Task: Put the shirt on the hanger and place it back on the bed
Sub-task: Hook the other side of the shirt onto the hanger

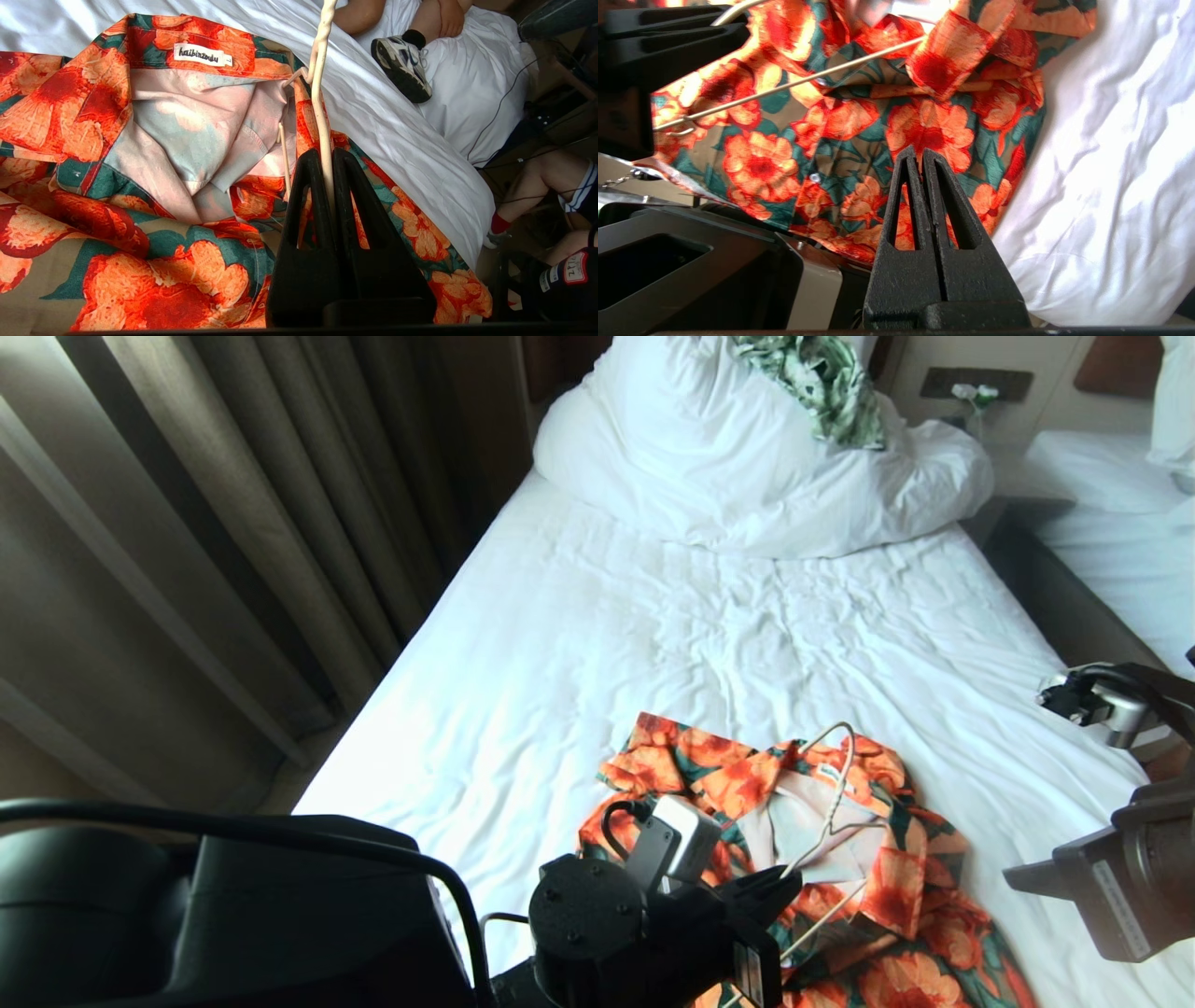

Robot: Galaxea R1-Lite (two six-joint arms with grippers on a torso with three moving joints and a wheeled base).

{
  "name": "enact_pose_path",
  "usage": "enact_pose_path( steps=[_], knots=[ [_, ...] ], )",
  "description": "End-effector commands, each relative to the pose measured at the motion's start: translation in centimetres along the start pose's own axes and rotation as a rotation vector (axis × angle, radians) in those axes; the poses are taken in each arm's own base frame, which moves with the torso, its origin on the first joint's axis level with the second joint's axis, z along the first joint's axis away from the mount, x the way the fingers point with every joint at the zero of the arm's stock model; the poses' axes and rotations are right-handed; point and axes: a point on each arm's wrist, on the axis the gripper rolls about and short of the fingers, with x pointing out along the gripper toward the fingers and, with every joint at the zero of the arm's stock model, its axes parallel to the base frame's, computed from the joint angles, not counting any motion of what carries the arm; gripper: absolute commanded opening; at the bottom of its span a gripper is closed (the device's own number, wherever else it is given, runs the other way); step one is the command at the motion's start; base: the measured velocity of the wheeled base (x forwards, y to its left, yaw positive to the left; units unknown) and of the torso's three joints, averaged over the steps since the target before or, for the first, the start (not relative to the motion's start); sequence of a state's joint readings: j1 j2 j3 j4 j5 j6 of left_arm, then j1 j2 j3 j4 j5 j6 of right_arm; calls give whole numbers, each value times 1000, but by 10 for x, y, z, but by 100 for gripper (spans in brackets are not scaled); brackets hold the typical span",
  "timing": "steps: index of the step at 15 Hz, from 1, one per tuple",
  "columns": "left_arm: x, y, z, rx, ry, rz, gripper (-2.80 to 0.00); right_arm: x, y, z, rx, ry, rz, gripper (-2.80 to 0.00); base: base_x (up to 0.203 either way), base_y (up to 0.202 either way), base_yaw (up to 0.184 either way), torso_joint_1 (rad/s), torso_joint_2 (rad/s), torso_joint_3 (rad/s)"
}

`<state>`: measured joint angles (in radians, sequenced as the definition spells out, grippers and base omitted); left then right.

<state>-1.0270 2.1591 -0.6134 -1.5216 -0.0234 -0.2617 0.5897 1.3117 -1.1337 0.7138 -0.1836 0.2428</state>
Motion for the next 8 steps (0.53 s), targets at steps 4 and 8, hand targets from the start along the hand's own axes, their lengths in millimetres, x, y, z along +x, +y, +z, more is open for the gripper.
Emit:
enact_pose_path(
  steps=[4, 8],
  knots=[
    [3, 6, 5, 4, -27, 14, -280, 16, -14, 2, 35, 55, -73, -280, 0, 0, 0, 0, 0, 0],
    [4, 14, 11, -1, -49, 34, -280, 49, -18, 10, 62, 128, -112, 0, 0, 0, 0, 0, 0, 0]
  ],
)
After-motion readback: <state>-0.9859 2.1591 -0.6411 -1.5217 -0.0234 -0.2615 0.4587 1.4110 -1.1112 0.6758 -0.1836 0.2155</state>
